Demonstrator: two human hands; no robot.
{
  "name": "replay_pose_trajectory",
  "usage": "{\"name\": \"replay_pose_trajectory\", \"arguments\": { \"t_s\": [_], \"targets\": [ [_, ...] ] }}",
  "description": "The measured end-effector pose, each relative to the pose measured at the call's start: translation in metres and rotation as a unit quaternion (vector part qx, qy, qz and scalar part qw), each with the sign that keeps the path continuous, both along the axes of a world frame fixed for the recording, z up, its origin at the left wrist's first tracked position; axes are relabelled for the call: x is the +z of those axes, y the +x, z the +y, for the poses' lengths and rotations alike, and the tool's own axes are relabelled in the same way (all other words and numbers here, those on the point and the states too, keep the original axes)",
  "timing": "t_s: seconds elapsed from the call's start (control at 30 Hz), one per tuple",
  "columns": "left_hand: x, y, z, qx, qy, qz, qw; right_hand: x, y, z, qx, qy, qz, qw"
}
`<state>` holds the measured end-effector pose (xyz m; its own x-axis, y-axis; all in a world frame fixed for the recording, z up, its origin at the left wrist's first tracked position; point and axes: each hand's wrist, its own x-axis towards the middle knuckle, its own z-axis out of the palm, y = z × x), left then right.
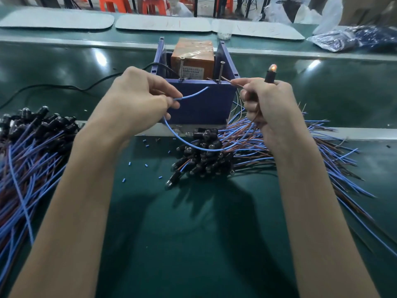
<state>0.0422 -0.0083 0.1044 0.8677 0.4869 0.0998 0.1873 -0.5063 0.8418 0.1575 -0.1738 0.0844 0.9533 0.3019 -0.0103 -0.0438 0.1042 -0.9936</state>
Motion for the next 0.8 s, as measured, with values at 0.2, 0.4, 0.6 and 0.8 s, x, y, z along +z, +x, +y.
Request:
{"name": "replay_pose_trajectory", "arguments": {
  "t_s": [0.2,0.4,0.6,0.8],
  "targets": [
    [0.000,0.001,0.002,0.021,-0.003,-0.014,1.000,0.001,0.001,0.001,-0.003,-0.002,0.003,1.000],
    [0.000,0.001,0.007,0.057,-0.004,-0.036,0.998,0.001,0.000,0.002,0.000,-0.001,0.001,1.000],
    [-0.001,0.000,0.017,0.102,-0.011,-0.047,0.994,0.002,0.000,0.004,0.002,-0.002,0.000,1.000],
    [0.000,-0.001,0.021,0.122,-0.003,-0.063,0.991,0.003,-0.004,0.003,-0.025,-0.017,0.001,1.000]
  ]
}}
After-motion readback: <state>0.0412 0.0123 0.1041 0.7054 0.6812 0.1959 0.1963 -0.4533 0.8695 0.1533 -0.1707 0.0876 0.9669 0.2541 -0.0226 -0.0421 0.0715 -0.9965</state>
